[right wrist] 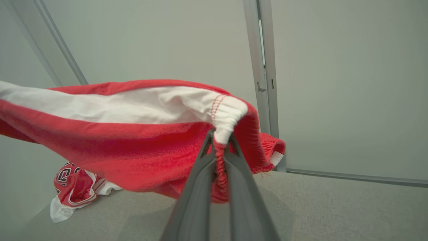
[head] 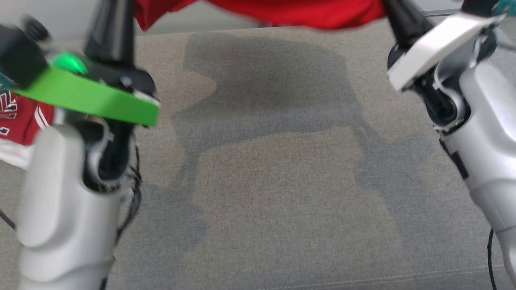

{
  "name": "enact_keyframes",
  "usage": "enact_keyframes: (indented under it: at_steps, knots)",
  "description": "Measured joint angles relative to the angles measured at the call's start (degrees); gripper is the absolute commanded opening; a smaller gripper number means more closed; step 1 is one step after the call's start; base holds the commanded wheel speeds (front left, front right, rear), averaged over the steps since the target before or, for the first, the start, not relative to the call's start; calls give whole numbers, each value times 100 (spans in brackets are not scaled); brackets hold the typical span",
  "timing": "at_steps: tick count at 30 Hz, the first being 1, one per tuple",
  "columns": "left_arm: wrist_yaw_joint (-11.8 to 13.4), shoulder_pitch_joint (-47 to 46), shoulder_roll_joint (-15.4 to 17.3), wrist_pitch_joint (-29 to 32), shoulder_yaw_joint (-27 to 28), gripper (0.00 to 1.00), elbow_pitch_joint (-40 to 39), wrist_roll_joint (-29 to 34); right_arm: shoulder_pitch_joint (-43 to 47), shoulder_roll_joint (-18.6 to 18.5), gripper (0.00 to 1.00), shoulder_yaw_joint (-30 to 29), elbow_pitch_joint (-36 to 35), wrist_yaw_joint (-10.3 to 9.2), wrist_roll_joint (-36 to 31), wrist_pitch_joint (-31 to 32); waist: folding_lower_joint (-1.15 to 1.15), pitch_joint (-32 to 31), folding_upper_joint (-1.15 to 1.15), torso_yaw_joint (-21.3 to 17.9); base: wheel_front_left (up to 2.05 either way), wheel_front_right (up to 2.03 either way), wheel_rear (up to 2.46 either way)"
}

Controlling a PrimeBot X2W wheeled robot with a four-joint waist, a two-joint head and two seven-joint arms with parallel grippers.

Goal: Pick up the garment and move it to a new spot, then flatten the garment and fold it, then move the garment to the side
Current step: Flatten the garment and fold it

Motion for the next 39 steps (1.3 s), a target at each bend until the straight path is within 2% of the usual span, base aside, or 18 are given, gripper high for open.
enact_keyframes:
  at_steps: [5,9,12,21,27,34,39]
  knots:
    - [-74,1450,-238,-67,-725,0,611,-145,982,-51,0,379,567,108,13,65,0,286,0,-5,0,0,0]
    - [-94,2167,-254,-389,-806,0,996,-197,1464,89,0,553,810,197,76,-114,0,461,0,-44,0,0,0]
    - [-123,2237,-240,-659,-788,0,1062,-214,1476,181,0,590,810,223,116,-402,0,502,0,-121,0,0,0]
    - [-153,2455,-187,-1074,-867,0,1202,-151,1809,-56,0,1080,604,249,-293,-1273,0,249,0,-161,0,0,0]
    - [-154,2970,-143,-1165,-793,0,1236,-125,2232,-153,0,1246,490,252,-471,-1363,0,11,0,-179,0,0,0]
    - [-196,3595,-145,-1209,-690,0,1205,-126,2983,-208,0,990,382,254,-417,-1396,0,-370,0,-207,0,0,0]
    - [-196,3985,-141,-1209,-686,0,1006,-62,3389,-225,0,847,-33,254,-404,-1395,0,-604,0,-240,0,0,0]
